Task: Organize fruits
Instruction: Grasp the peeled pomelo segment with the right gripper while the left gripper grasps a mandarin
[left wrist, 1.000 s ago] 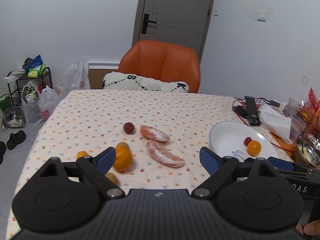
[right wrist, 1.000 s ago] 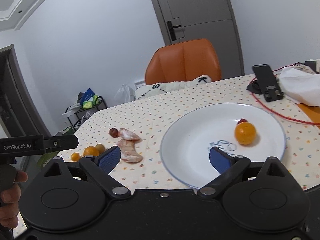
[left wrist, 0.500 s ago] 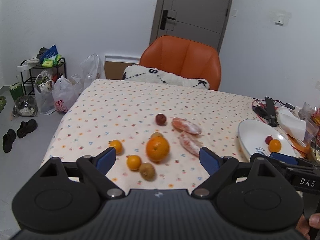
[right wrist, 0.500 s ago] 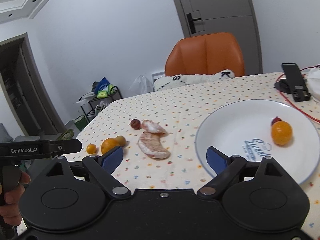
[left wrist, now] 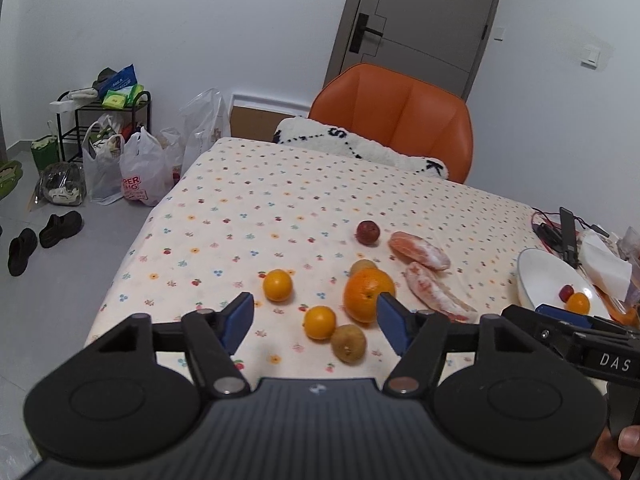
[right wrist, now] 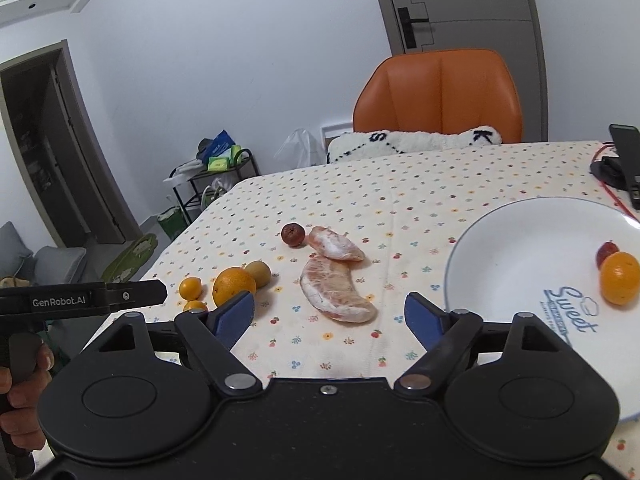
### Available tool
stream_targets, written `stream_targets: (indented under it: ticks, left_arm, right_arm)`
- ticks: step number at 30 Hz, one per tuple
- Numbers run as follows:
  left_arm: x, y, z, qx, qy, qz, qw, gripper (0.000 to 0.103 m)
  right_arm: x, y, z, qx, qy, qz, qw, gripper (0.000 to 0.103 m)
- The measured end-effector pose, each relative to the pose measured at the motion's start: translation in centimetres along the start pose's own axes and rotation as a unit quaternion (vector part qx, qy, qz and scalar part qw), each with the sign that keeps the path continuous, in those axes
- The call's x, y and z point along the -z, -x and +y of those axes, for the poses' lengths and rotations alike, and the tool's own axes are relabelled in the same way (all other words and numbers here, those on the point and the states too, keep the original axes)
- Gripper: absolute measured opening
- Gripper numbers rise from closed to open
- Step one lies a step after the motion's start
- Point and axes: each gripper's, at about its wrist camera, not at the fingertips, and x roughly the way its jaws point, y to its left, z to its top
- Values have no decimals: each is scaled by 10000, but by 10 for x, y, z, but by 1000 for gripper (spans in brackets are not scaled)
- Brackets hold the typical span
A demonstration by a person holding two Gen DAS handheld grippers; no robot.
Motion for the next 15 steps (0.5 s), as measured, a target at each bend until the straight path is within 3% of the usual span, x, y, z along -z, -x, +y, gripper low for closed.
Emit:
stream_targets:
  ticks: [7,15]
  left_arm:
    - [4,-20,4,54,30,190,9998,54]
    - [4,-42,7,146,61,386,9991,32]
  right_arm:
    - [-1,-19,2,-5,73,166,9998,75]
    - [-5,-43,5,-21,228,339,9992,70]
